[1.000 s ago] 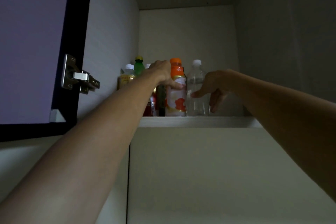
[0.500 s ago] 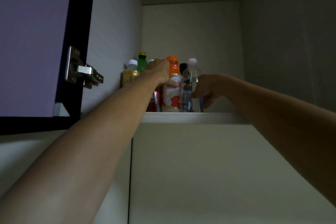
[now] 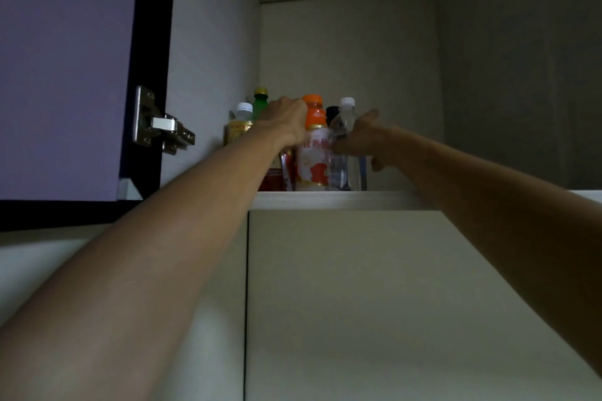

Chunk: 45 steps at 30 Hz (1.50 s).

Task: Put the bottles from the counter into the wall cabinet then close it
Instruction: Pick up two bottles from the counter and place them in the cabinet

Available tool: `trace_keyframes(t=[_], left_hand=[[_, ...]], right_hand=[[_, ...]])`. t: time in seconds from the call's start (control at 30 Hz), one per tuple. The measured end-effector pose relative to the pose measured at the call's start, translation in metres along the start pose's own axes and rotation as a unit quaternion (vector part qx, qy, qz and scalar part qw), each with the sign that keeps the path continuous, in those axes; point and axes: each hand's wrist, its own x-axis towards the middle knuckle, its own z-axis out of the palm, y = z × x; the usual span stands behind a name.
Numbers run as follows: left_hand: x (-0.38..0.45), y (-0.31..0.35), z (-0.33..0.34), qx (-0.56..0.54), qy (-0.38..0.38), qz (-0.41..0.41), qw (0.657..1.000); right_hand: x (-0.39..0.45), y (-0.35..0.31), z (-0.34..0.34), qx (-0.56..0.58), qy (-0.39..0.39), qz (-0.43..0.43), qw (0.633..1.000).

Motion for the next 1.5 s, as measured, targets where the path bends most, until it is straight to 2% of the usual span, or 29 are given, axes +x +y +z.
trace_keyframes(t=[0.07, 0.2, 0.33, 0.6, 0.8, 0.87, 1.03, 1.3, 1.4, 1.5], left_hand=[[-0.012, 0.0, -0.003, 0.026, -0.001, 0.004, 1.0], [-0.033, 0.003, -0.009, 0.095, -0.022, 0.004, 0.995], [-0.054, 0.014, -0.02, 0.092, -0.034, -0.024, 0.995], [-0.108, 0.066, -0.05, 0.127, -0.015, -0.099, 0.987], [-0.174, 0.125, -0.071, 0.216, 0.066, -0.155, 0.962], [-0.198, 0.145, -0.07, 0.238, 0.076, -0.166, 0.954], [-0.252, 0.209, -0.056, 0.253, 0.05, -0.17, 0.951], [-0.313, 0.312, -0.057, 0.25, -0.042, -0.151, 0.955], [-0.333, 0.36, -0.063, 0.223, -0.052, -0.115, 0.967], [-0.365, 0.405, -0.057, 0.181, -0.071, -0.114, 0.974]], right_hand=[[0.0, -0.004, 0.0, 0.007, 0.041, -0.044, 0.998], [-0.004, 0.0, 0.011, -0.061, 0.046, -0.06, 0.995], [-0.026, 0.002, 0.008, -0.189, 0.065, -0.101, 0.975], [-0.095, 0.021, -0.041, -0.277, 0.108, -0.167, 0.94], [-0.171, 0.063, -0.07, -0.278, 0.143, -0.282, 0.907], [-0.2, 0.084, -0.075, -0.272, 0.133, -0.312, 0.9], [-0.254, 0.133, -0.101, -0.185, 0.051, -0.281, 0.94], [-0.334, 0.209, -0.173, -0.251, 0.063, -0.274, 0.926], [-0.365, 0.243, -0.21, -0.262, 0.057, -0.243, 0.932], [-0.405, 0.278, -0.241, -0.248, 0.034, -0.199, 0.948]])
